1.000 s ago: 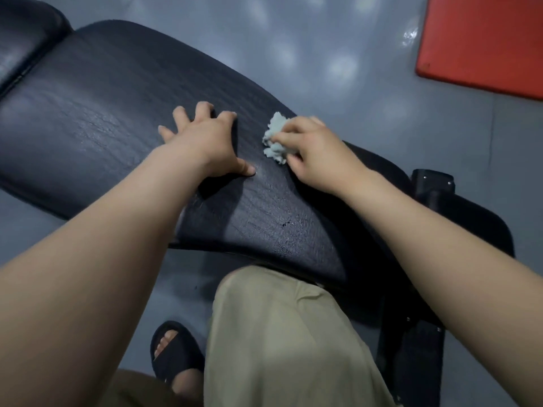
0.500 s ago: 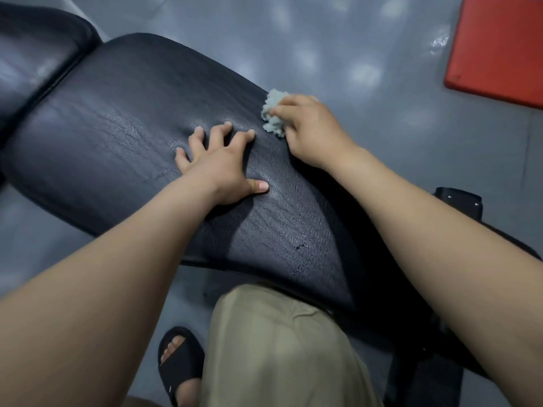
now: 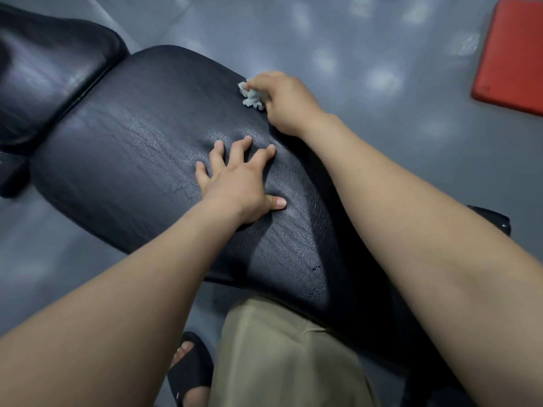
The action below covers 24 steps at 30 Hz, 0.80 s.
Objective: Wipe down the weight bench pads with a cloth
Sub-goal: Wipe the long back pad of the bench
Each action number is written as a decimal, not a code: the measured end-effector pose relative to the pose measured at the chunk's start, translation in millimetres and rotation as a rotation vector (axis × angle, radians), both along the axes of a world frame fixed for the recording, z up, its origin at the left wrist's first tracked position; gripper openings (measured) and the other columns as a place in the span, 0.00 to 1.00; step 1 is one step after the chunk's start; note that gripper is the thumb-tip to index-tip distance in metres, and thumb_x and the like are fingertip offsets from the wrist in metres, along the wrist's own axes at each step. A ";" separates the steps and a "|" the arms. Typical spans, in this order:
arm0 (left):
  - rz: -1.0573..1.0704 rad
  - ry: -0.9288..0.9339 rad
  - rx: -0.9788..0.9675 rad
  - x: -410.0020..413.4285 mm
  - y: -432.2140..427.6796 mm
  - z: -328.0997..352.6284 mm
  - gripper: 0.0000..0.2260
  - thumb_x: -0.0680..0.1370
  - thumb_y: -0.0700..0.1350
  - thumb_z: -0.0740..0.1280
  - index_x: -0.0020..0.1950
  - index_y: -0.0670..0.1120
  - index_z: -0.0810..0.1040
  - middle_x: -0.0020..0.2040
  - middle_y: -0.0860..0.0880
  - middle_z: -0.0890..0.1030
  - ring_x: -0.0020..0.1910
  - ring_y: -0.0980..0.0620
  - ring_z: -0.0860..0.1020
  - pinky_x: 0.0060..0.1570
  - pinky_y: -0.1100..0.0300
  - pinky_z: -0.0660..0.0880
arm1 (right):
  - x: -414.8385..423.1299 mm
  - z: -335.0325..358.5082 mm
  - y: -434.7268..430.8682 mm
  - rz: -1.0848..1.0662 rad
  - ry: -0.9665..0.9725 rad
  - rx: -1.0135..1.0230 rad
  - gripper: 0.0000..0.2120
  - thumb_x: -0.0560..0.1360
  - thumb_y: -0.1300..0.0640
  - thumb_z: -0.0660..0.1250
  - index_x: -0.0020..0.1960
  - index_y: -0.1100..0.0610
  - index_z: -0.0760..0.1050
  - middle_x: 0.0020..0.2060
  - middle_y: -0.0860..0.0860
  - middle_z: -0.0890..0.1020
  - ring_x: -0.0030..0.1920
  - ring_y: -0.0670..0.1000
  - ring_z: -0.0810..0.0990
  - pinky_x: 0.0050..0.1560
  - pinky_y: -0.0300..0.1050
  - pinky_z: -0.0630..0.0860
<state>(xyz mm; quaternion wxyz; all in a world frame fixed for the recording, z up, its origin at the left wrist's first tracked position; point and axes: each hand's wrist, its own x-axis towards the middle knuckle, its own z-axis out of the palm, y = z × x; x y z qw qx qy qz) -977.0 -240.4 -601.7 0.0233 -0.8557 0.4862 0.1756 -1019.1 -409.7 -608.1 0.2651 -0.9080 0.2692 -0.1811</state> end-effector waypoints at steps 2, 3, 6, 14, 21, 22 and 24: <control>0.007 -0.001 0.007 0.5 -0.7 1.1 0.44 0.68 0.67 0.75 0.77 0.69 0.54 0.82 0.57 0.45 0.81 0.40 0.40 0.75 0.31 0.43 | -0.9 -2.0 -6.4 0.006 0.018 0.011 0.26 0.71 0.58 0.53 0.64 0.55 0.81 0.56 0.58 0.82 0.60 0.59 0.78 0.62 0.49 0.72; 0.011 -0.003 0.012 0.1 -0.8 1.0 0.44 0.68 0.67 0.75 0.77 0.69 0.54 0.82 0.57 0.45 0.81 0.40 0.40 0.75 0.31 0.43 | -6.0 -4.9 -7.7 0.001 0.016 0.014 0.27 0.71 0.58 0.53 0.64 0.54 0.81 0.56 0.58 0.82 0.59 0.59 0.78 0.62 0.50 0.72; 0.018 -0.006 0.015 -0.7 -1.2 0.9 0.44 0.67 0.68 0.75 0.77 0.69 0.55 0.81 0.58 0.45 0.81 0.41 0.40 0.75 0.31 0.43 | -32.1 -17.3 -8.0 -0.029 0.008 0.016 0.25 0.72 0.62 0.56 0.64 0.52 0.81 0.53 0.58 0.82 0.57 0.60 0.78 0.59 0.42 0.71; 0.035 -0.009 0.007 -8.1 2.0 -2.2 0.43 0.71 0.66 0.73 0.78 0.69 0.52 0.82 0.58 0.43 0.81 0.41 0.36 0.75 0.32 0.38 | -128.9 -51.5 9.6 -0.093 0.002 0.032 0.22 0.75 0.67 0.61 0.64 0.53 0.81 0.53 0.58 0.83 0.56 0.59 0.80 0.58 0.39 0.72; 0.024 -0.024 -0.007 -7.9 4.4 -3.9 0.42 0.72 0.67 0.73 0.79 0.68 0.52 0.83 0.57 0.43 0.81 0.41 0.37 0.75 0.32 0.39 | -204.0 -52.7 30.7 -0.137 0.080 0.157 0.23 0.71 0.65 0.58 0.60 0.53 0.83 0.53 0.52 0.83 0.55 0.51 0.79 0.57 0.27 0.67; 0.023 -0.022 -0.012 -8.5 4.8 -4.4 0.42 0.71 0.67 0.73 0.79 0.68 0.52 0.83 0.57 0.43 0.81 0.41 0.37 0.75 0.32 0.39 | -206.1 -50.4 31.5 -0.142 0.096 0.153 0.24 0.71 0.65 0.58 0.60 0.53 0.83 0.53 0.52 0.83 0.55 0.52 0.79 0.57 0.30 0.68; 0.024 -0.028 -0.020 -8.6 5.6 -4.9 0.42 0.72 0.66 0.73 0.79 0.68 0.52 0.83 0.57 0.44 0.81 0.41 0.37 0.75 0.32 0.38 | -195.1 -46.1 31.0 -0.124 0.120 0.092 0.24 0.72 0.66 0.59 0.63 0.52 0.82 0.53 0.55 0.83 0.55 0.55 0.80 0.57 0.37 0.72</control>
